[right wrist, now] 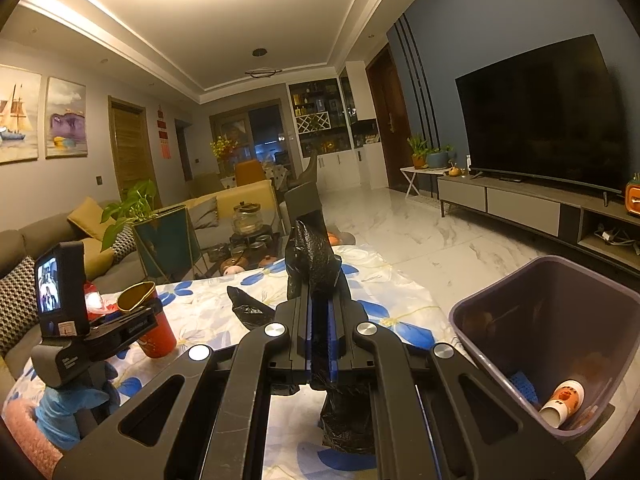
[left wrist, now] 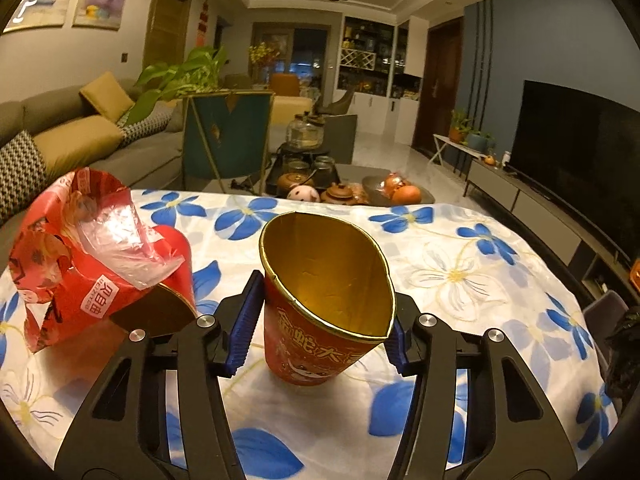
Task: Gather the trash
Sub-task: 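Grasp the red paper cup rim with the left tool while the right tool holds the black bag, then carry the red paper cup and black bag over the grey bin, then open the left tool to drop the red cup while the right tool releases the black bag, then move both open tools back over the red wrapper on the table, then grasp the red-and-white wrapper with the left tool while the right tool grasps the lying dark red cup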
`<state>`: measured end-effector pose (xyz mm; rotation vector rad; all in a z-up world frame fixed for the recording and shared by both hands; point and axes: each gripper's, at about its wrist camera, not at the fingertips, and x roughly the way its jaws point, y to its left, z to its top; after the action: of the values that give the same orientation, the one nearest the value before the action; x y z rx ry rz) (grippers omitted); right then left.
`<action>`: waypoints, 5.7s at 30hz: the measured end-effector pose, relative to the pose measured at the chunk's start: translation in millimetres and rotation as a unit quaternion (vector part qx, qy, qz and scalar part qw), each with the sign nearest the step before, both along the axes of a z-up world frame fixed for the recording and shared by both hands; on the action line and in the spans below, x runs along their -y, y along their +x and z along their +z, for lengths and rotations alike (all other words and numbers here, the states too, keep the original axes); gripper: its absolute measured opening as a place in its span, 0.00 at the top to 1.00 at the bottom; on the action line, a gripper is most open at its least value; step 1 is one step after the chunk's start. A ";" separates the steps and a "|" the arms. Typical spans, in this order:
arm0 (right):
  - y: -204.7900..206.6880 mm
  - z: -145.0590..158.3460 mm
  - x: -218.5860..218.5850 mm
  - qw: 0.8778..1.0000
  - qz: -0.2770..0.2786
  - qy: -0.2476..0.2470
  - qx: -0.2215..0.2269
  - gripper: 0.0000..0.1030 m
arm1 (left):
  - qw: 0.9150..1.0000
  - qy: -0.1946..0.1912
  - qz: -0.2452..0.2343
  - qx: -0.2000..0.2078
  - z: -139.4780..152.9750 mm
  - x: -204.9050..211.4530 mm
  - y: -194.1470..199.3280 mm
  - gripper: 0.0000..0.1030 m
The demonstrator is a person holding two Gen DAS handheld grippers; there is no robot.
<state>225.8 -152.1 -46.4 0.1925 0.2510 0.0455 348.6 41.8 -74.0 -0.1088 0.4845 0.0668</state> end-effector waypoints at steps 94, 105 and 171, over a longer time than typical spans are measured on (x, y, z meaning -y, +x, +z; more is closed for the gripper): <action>-63.0 -17.8 174.7 0.983 -0.177 -0.029 0.044 0.61 | 0.933 -0.077 -0.350 0.005 -11.8 309.2 -48.2 0.22; -77.9 -17.1 176.5 0.984 -0.174 -0.010 0.042 0.46 | 0.954 -0.055 -0.296 0.002 -7.9 286.0 -61.1 0.13; 4.7 16.7 -166.5 0.987 0.148 -0.053 0.026 0.29 | 0.993 -0.038 0.101 -0.047 -8.4 -189.6 -49.5 0.42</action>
<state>230.6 14.4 -29.7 0.0467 0.2285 0.3316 299.1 231.4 -82.4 -0.2301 0.5687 0.2521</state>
